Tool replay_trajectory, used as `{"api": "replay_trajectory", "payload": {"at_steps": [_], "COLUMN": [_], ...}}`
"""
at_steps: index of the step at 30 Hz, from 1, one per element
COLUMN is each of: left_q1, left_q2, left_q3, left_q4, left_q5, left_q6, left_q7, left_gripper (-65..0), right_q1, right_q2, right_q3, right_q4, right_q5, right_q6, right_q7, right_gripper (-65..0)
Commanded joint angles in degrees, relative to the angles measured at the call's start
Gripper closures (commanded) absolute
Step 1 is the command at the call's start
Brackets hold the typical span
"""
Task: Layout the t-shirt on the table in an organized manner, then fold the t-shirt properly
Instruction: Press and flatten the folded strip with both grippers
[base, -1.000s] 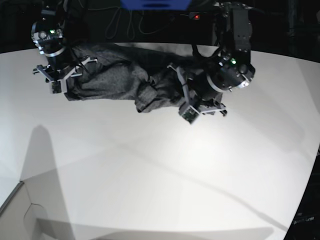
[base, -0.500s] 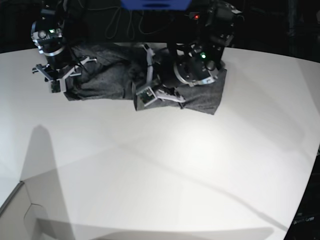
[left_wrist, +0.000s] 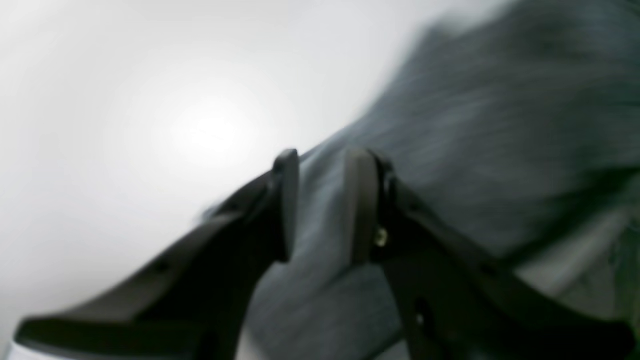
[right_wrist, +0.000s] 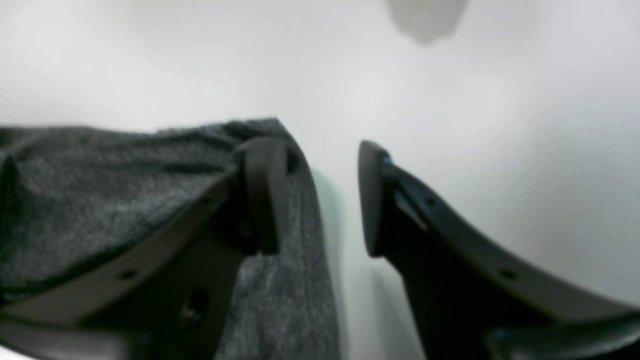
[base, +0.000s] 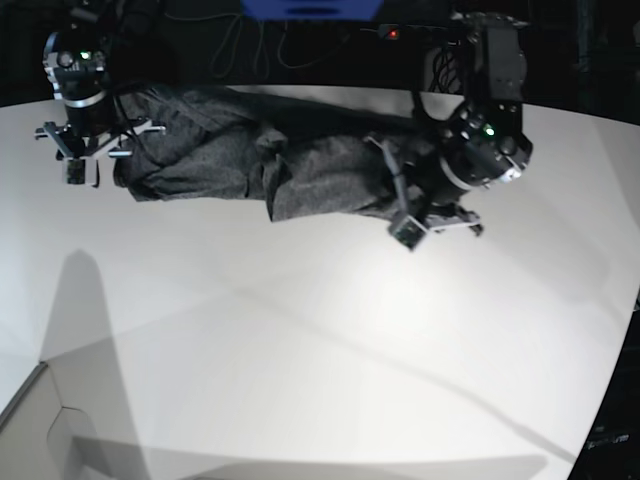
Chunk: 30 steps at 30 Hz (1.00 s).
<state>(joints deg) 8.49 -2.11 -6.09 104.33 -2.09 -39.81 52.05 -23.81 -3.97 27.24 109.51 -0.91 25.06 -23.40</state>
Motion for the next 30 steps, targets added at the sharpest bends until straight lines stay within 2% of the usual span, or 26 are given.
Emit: {"api": "replay_trajectory", "payload": {"at_steps": [1,5,8,13,18,23,26,30], "left_q1": [-1.2,-2.7,-3.1,-2.6,-2.0,-1.4,-1.4,-1.6], "left_q2": [0.4,0.0,0.0,-0.5,-2.1,-2.2,-2.3,-3.5], "left_q3": [-1.5,-5.0,-5.7,-6.9,-6.8,-6.8,-6.8,-6.4], "left_q4": [-0.6,-5.7,-8.9,-13.9,-14.2,-12.0,-11.5,-10.9], "left_q5": [-1.2,-1.2,-1.2,-1.2,-1.3,-4.8,-7.2,-8.7], "left_q6": [-0.2,-0.2,-0.2,-0.2,-0.2,-0.2,-0.2,-0.2], "left_q7": [-1.1,-1.2,-1.3,-6.7,-7.5,-7.4,-7.3,-7.3], "left_gripper": [-17.2,-17.1,-17.1,-17.1,-17.1,-17.1,-17.1,-17.1], "right_q1": [0.0,-0.6,-1.1,-1.6,-2.7,-4.4,-5.2,-4.5], "right_q2": [0.1,0.0,-0.1,-0.1,-0.2,-0.8,-0.8,-0.5], "right_q3": [0.1,0.0,-0.2,-0.3,-0.7,-8.3,-14.5,-21.8], "right_q4": [1.1,1.6,1.5,1.4,1.4,4.3,6.5,6.7], "right_q5": [0.8,0.8,0.8,0.9,0.9,0.9,0.9,0.9], "right_q6": [0.1,0.1,0.1,0.1,0.1,0.1,0.1,0.1], "right_q7": [1.2,1.2,1.1,1.1,0.7,0.1,0.4,0.6], "right_gripper": [-28.2,-35.9,-38.9,-39.0,-38.9,-38.8,-36.5,-25.6]}}
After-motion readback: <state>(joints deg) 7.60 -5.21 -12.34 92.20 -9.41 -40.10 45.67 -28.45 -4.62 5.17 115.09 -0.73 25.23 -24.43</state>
